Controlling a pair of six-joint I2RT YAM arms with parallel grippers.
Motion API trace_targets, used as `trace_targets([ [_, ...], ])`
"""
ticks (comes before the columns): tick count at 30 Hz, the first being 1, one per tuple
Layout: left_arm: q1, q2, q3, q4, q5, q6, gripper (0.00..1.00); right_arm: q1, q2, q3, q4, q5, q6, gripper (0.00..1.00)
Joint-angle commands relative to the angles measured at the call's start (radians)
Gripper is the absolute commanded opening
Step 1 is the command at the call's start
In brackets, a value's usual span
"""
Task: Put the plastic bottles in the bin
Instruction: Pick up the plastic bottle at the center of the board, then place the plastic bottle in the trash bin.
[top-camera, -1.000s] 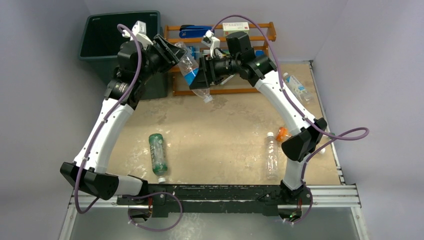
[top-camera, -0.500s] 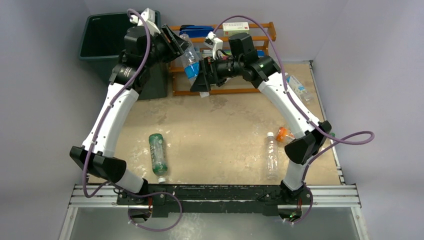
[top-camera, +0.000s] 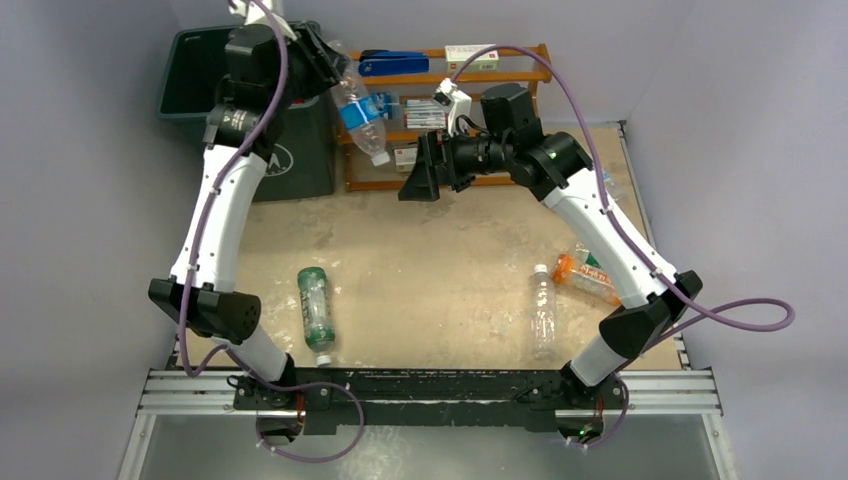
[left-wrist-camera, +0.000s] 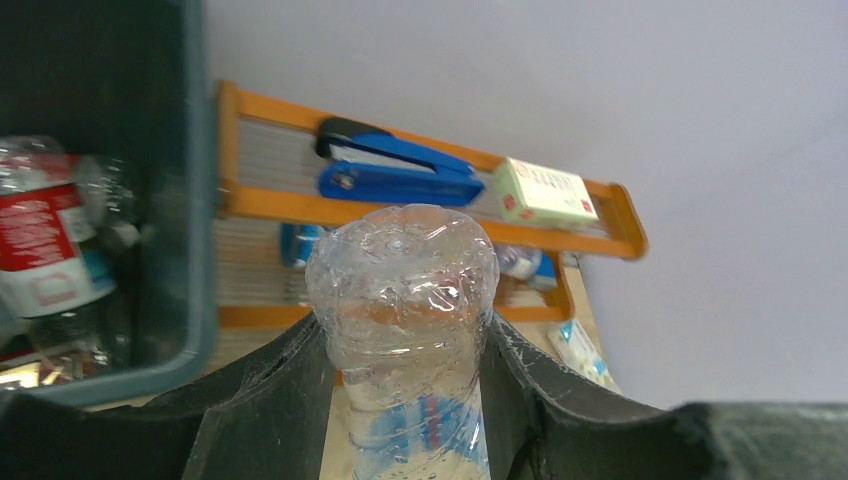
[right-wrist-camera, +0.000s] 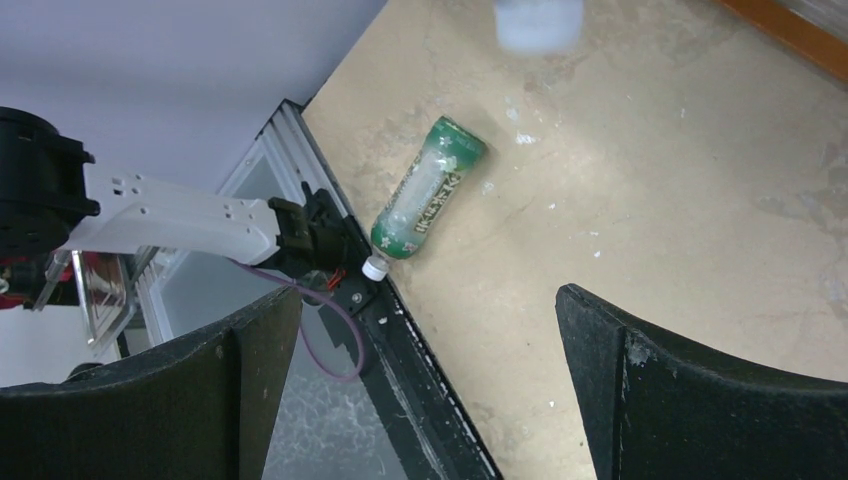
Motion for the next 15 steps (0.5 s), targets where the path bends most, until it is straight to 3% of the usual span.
trace_targets([
  [1, 0.123, 0.000, 0.035, 0.101, 0.053, -0.048, 0.46, 0.000, -0.024, -0.028, 0.015, 0.031, 0.019, 1.00],
  [9, 0.329, -0.007, -0.061, 0.381, 0.222, -0.336, 0.46, -0.001, -0.009, -0.044, 0.010, 0.021, 0.021, 1.00],
  [15, 0.434, -0.016, -0.151, 0.548, 0.201, -0.455, 0.45, 0.001, -0.002, -0.060, 0.010, 0.005, 0.025, 1.00],
])
